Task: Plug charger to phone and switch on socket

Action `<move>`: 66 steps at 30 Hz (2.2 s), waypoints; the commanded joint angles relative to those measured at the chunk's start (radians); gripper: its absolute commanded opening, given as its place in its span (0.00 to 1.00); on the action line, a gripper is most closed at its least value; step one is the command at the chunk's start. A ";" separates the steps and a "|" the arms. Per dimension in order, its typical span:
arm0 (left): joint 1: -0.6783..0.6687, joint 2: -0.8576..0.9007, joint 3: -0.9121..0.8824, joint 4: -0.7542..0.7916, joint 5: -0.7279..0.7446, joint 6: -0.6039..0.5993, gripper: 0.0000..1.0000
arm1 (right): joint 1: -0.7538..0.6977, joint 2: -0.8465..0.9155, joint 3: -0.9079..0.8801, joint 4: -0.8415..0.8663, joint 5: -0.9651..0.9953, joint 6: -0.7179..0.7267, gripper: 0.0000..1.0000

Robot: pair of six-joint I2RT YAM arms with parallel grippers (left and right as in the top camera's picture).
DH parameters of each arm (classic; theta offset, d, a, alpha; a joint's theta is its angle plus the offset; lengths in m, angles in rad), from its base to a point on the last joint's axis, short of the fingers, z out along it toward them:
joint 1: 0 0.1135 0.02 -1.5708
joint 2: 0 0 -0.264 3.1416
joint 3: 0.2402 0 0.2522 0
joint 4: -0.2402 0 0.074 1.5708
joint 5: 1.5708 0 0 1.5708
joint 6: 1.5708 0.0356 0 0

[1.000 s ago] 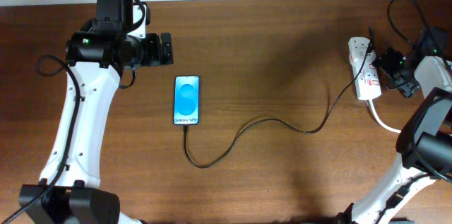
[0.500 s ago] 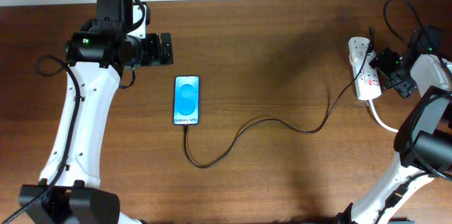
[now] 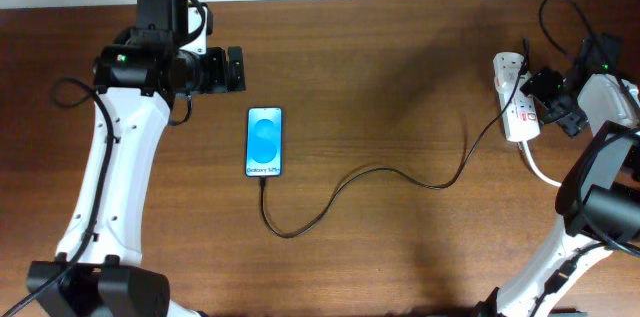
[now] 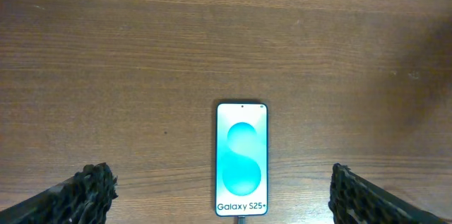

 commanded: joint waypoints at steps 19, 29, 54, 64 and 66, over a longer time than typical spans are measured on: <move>0.005 -0.019 0.015 0.001 -0.007 0.005 1.00 | 0.018 -0.310 0.414 -0.632 0.026 -0.224 0.98; 0.005 -0.019 0.015 0.001 -0.007 0.005 0.99 | 0.353 -0.611 0.413 -0.958 -0.210 -0.478 0.98; 0.005 -0.019 0.015 0.001 -0.007 0.005 1.00 | 0.503 -1.802 -1.092 0.425 -0.172 -0.669 0.98; 0.005 -0.019 0.015 0.001 -0.007 0.005 0.99 | 0.509 -2.105 -1.504 0.771 -0.169 -0.668 0.98; 0.005 -0.019 0.015 0.001 -0.007 0.005 0.99 | 0.509 -2.132 -1.547 0.805 -0.168 -0.668 0.98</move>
